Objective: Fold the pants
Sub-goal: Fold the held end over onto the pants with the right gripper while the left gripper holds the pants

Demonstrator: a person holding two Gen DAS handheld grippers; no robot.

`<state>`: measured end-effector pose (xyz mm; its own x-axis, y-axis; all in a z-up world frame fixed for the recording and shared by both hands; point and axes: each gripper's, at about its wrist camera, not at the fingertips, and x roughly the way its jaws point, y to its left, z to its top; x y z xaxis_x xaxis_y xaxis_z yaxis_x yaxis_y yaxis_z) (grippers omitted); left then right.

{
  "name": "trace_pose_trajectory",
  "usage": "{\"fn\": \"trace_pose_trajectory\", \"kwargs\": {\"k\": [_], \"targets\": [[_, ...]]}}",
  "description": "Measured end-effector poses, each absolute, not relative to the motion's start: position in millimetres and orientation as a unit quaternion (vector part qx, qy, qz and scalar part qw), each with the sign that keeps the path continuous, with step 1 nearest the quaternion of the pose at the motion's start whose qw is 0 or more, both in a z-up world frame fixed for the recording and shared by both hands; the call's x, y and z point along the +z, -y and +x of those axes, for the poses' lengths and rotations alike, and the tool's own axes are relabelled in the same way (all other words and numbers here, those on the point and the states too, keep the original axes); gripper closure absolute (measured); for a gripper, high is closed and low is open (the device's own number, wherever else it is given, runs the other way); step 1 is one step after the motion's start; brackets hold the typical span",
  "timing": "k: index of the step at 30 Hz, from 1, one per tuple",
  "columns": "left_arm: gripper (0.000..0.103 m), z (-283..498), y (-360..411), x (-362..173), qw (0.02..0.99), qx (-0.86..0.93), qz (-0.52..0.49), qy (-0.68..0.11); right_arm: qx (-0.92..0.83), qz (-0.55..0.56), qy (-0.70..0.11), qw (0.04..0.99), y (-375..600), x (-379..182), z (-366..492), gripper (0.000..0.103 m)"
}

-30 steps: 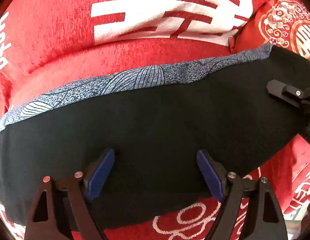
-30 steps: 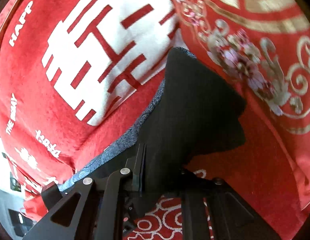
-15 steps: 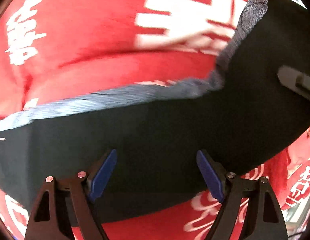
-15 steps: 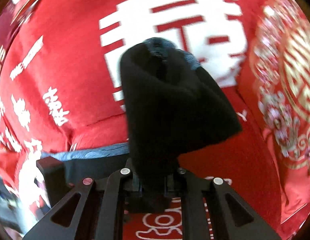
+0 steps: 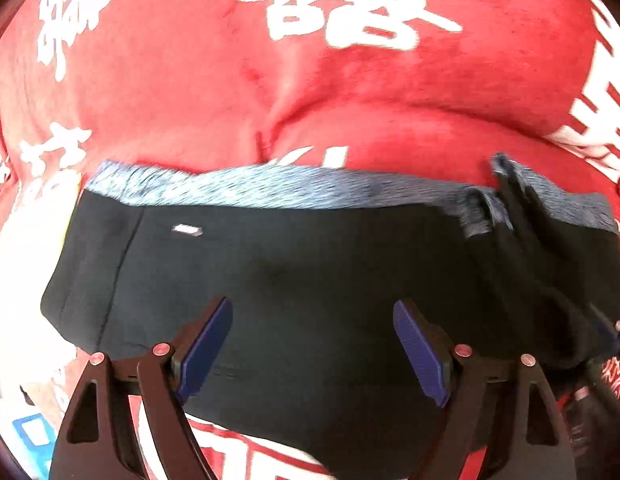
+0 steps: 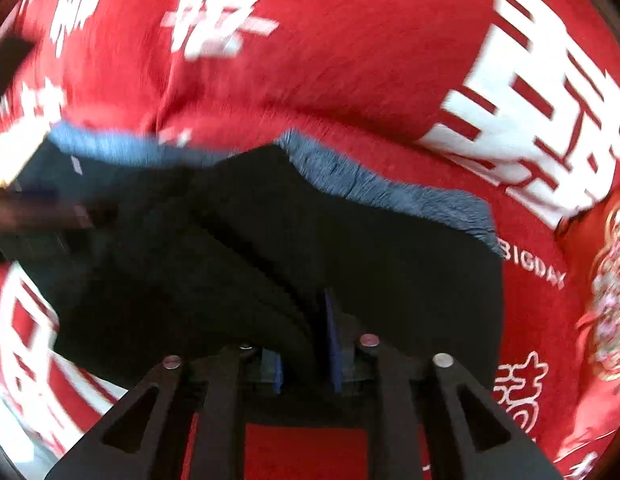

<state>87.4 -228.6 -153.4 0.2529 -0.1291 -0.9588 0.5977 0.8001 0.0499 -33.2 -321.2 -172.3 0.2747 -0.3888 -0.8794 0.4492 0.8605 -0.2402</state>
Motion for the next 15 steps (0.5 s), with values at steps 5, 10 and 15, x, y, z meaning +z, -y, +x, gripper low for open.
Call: {"fn": "trace_pose_trajectory", "kwargs": {"k": [5, 10, 15], "targets": [[0.019, 93, 225, -153, 0.756, -0.249, 0.206, -0.569, -0.242, -0.094, -0.548, 0.795, 273, -177, -36, 0.052], [0.019, 86, 245, -134, 0.725, -0.322, 0.186, -0.58, -0.242, -0.003, -0.539, 0.807, 287, -149, -78, 0.051], [0.019, 61, 286, -120, 0.677, -0.414, 0.182, -0.581, -0.268, 0.114, -0.528, 0.798, 328, -134, -108, 0.051]]}}
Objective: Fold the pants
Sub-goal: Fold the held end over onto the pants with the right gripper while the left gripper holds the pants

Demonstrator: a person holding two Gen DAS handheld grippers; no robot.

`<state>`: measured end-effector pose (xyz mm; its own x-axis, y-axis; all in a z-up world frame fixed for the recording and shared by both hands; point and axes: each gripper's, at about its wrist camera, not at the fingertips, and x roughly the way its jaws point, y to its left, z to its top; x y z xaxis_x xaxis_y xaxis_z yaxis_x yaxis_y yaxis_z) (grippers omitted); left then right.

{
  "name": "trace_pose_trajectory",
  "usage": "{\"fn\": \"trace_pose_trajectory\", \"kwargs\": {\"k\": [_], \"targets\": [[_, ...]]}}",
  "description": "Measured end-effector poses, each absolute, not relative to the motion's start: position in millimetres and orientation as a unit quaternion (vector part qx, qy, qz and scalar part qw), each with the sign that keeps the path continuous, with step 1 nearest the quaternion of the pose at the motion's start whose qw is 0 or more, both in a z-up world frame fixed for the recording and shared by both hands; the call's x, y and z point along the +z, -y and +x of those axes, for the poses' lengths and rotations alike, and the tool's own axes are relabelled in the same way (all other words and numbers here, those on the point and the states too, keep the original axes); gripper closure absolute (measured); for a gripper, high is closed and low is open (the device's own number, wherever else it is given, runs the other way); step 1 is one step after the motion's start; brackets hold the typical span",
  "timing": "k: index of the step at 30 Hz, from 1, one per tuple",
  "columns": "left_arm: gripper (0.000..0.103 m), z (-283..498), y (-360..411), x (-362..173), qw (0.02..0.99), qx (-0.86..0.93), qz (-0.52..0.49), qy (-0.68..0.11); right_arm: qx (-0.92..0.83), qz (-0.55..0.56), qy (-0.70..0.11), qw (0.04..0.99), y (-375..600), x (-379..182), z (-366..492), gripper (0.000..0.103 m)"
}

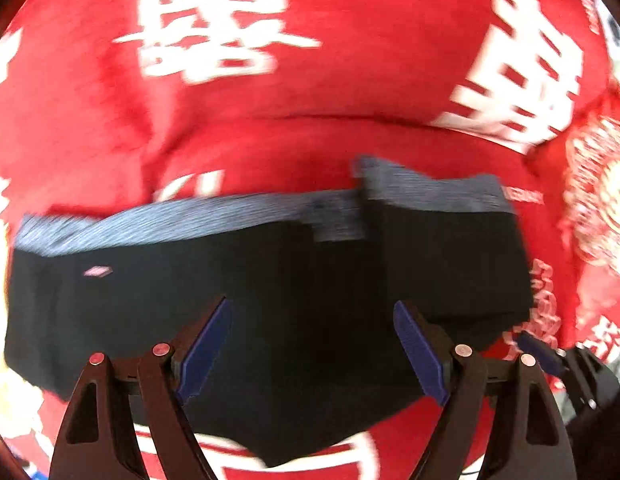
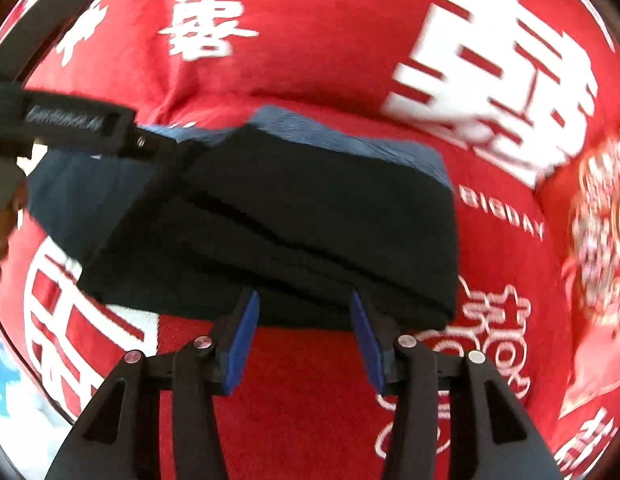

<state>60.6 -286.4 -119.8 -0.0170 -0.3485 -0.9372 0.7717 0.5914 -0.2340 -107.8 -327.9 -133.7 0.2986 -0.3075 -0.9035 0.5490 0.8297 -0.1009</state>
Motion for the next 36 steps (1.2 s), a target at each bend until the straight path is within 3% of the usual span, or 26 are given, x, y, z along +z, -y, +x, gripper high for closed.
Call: {"fn": "trace_pose_trajectory", "kwargs": {"k": [5, 6, 7, 8, 9, 12, 21, 33, 36], "targets": [[0.019, 51, 319, -137, 0.646, -0.442, 0.184, -0.595, -0.273, 0.159, -0.527, 0.789, 345, -138, -117, 0.051], [0.025, 52, 322, -143, 0.64, -0.44, 0.185, -0.602, -0.274, 0.169, -0.524, 0.789, 348, -138, -120, 0.052], [0.043, 54, 324, -149, 0.633, -0.44, 0.183, -0.61, -0.274, 0.176, -0.522, 0.789, 351, -138, -122, 0.052], [0.051, 54, 326, -154, 0.624, -0.441, 0.183, -0.619, -0.274, 0.181, -0.519, 0.79, 353, -138, -124, 0.053], [0.066, 53, 327, -158, 0.613, -0.444, 0.18, -0.628, -0.271, 0.187, -0.516, 0.791, 354, -138, -125, 0.056], [0.086, 47, 329, -155, 0.606, -0.459, 0.189, -0.622, -0.259, 0.21, -0.516, 0.789, 356, -140, -129, 0.069], [0.086, 45, 326, -158, 0.608, -0.453, 0.188, -0.624, -0.174, 0.444, -0.41, 0.778, 394, -152, -125, 0.065], [0.086, 45, 325, -161, 0.608, -0.451, 0.185, -0.627, -0.188, 0.582, -0.346, 0.712, 413, -189, -127, 0.055], [0.086, 45, 326, -163, 0.606, -0.45, 0.185, -0.629, -0.189, 0.626, -0.307, 0.691, 422, -199, -126, 0.056]]}}
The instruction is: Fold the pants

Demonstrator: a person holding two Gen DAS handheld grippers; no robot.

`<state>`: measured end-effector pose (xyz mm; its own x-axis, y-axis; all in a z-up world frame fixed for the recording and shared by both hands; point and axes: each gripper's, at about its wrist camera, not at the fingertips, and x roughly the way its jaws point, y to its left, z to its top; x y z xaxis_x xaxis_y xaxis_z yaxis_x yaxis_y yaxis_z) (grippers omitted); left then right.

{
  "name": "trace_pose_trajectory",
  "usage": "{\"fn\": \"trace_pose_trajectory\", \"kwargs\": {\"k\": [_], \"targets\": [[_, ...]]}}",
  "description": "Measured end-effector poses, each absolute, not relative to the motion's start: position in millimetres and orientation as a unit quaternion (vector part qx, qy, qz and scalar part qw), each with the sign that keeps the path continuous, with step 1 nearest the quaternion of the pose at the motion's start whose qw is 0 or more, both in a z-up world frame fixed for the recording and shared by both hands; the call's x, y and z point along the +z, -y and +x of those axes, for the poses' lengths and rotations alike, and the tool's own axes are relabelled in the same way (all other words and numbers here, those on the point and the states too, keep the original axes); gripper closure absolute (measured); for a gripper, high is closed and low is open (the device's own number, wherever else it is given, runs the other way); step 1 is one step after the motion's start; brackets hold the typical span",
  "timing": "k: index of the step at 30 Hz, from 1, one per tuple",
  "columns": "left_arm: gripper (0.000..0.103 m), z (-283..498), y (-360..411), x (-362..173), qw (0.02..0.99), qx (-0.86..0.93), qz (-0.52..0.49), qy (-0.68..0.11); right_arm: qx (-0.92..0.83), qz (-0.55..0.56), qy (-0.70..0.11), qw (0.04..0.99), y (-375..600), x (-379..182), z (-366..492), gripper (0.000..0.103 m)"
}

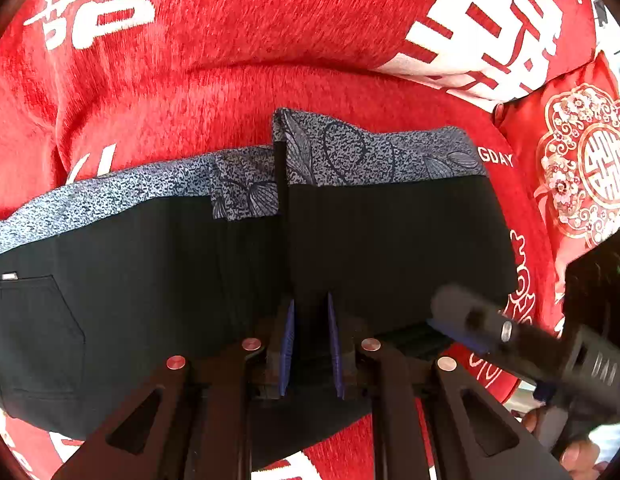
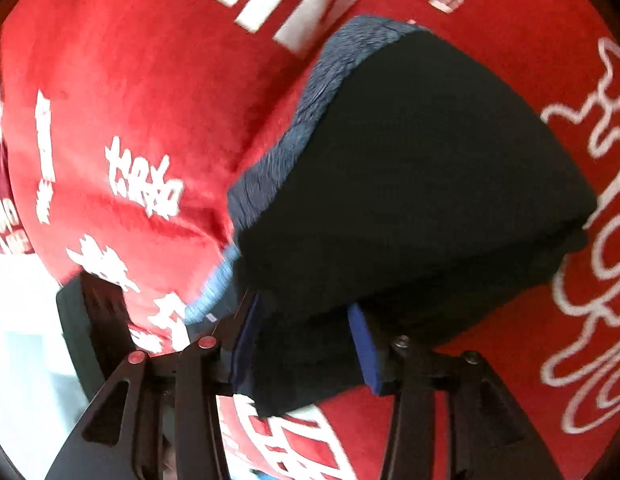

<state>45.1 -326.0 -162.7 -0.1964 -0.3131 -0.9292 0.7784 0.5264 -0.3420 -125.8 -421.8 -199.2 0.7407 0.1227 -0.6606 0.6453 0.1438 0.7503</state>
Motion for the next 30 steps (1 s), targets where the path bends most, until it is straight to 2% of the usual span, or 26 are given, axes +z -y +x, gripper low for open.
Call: {"fn": "trace_pose_trajectory", "kwargs": {"k": [1, 2, 3, 6, 9, 17, 20, 21, 22, 23, 24, 25, 27, 30], "targets": [[0.086, 45, 326, -162, 0.607, -0.449, 0.184, -0.629, -0.188, 0.642, -0.298, 0.682, 425, -204, -125, 0.079], [0.086, 45, 326, -160, 0.608, -0.449, 0.183, -0.629, -0.189, 0.647, -0.297, 0.676, 427, -206, -122, 0.095], [0.086, 45, 325, -157, 0.61, -0.449, 0.182, -0.627, -0.19, 0.641, -0.301, 0.68, 427, -202, -119, 0.098], [0.086, 42, 316, -141, 0.616, -0.453, 0.183, -0.618, -0.175, 0.584, -0.326, 0.722, 416, -175, -110, 0.098], [0.086, 36, 301, -131, 0.619, -0.453, 0.183, -0.615, -0.167, 0.575, -0.339, 0.726, 405, -167, -112, 0.098], [0.086, 28, 281, -158, 0.64, -0.418, 0.204, -0.611, -0.163, 0.532, -0.409, 0.724, 387, -208, -95, 0.098], [0.083, 23, 280, -151, 0.65, -0.412, 0.219, -0.6, -0.153, 0.523, -0.415, 0.728, 389, -201, -95, 0.095], [0.072, 24, 279, -148, 0.652, -0.406, 0.225, -0.6, -0.15, 0.522, -0.42, 0.728, 390, -198, -95, 0.092], [0.054, 25, 278, -145, 0.657, -0.4, 0.228, -0.597, -0.141, 0.518, -0.431, 0.725, 390, -194, -95, 0.088], [0.046, 26, 277, -141, 0.662, -0.396, 0.228, -0.594, -0.133, 0.513, -0.439, 0.726, 388, -190, -98, 0.085], [0.041, 30, 274, -133, 0.672, -0.393, 0.22, -0.587, -0.129, 0.504, -0.447, 0.728, 387, -183, -99, 0.073], [0.041, 33, 274, -129, 0.675, -0.394, 0.215, -0.585, -0.129, 0.496, -0.449, 0.732, 385, -177, -102, 0.056], [0.041, 43, 273, -125, 0.677, -0.391, 0.203, -0.59, -0.126, 0.496, -0.431, 0.743, 385, -166, -115, 0.042], [0.041, 59, 273, -129, 0.677, -0.376, 0.192, -0.603, -0.108, 0.55, -0.405, 0.722, 387, -173, -127, 0.042]]}}
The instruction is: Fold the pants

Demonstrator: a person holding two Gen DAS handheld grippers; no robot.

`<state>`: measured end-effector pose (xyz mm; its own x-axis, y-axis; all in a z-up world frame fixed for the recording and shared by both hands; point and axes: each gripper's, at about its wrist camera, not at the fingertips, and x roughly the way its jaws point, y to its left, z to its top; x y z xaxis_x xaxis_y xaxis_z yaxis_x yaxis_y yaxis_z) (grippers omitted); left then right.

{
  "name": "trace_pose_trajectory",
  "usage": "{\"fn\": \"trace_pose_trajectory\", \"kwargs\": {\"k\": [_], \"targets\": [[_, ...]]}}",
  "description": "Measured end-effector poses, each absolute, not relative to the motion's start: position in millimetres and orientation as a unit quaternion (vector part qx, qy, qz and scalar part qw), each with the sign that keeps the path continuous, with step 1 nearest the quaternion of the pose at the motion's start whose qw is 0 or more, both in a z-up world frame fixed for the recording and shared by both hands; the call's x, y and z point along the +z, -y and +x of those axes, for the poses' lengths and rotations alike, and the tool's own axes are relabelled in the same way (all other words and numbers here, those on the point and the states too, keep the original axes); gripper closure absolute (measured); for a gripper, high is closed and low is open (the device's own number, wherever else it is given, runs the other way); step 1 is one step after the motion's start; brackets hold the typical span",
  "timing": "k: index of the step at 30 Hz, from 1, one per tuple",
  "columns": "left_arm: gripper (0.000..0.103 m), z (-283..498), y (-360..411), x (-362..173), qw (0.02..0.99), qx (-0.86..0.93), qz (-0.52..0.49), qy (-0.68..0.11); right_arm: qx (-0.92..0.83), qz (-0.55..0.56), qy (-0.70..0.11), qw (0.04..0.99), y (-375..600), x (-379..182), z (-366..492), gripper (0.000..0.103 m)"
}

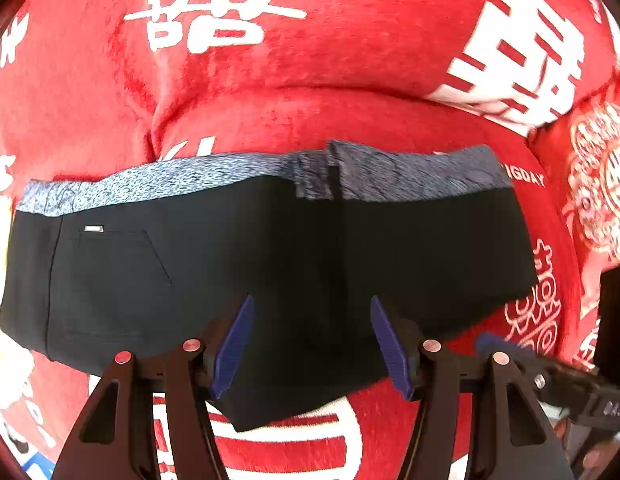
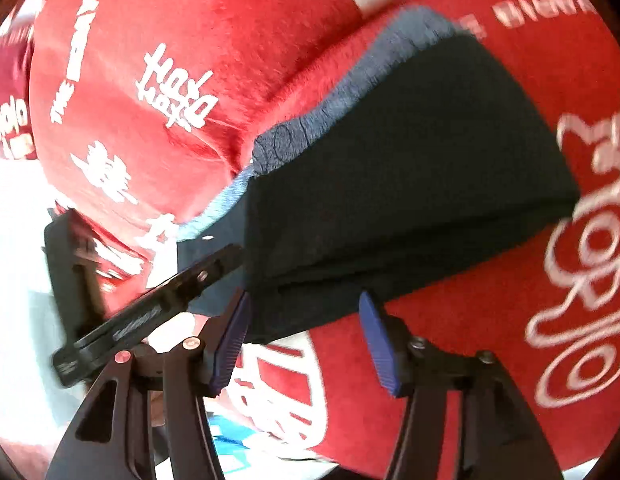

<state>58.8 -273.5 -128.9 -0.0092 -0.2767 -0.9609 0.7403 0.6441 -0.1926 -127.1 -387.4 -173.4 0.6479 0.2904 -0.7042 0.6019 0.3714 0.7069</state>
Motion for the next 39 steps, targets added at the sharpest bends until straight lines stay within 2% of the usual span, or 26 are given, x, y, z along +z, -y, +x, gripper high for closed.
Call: {"fn": "trace_pose_trajectory", "kwargs": {"k": [8, 20, 21, 22, 23, 28, 31, 33, 36, 39], "targets": [[0.041, 80, 294, -123, 0.69, -0.368, 0.191, -0.593, -0.106, 0.645, -0.336, 0.678, 380, -212, -111, 0.049], [0.041, 73, 301, -133, 0.68, -0.365, 0.209, -0.601, -0.15, 0.737, -0.267, 0.602, 384, -235, -119, 0.049], [0.041, 73, 300, -133, 0.68, -0.364, 0.207, -0.602, -0.153, 0.742, -0.263, 0.598, 385, -238, -118, 0.053], [0.041, 73, 299, -133, 0.68, -0.363, 0.207, -0.603, -0.158, 0.742, -0.266, 0.595, 385, -239, -117, 0.082], [0.041, 72, 298, -132, 0.68, -0.363, 0.209, -0.602, -0.162, 0.734, -0.277, 0.598, 386, -237, -115, 0.091], [0.041, 67, 292, -122, 0.685, -0.374, 0.22, -0.586, -0.15, 0.658, -0.325, 0.662, 378, -205, -108, 0.091], [0.041, 64, 292, -131, 0.681, -0.365, 0.228, -0.593, -0.156, 0.634, -0.374, 0.658, 367, -217, -102, 0.091], [0.041, 60, 294, -138, 0.679, -0.358, 0.226, -0.6, -0.15, 0.635, -0.375, 0.658, 366, -225, -104, 0.091], [0.041, 55, 299, -138, 0.685, -0.358, 0.232, -0.591, -0.125, 0.635, -0.388, 0.656, 374, -220, -106, 0.083], [0.041, 51, 305, -130, 0.69, -0.364, 0.24, -0.577, -0.114, 0.586, -0.408, 0.691, 382, -188, -120, 0.078]]}}
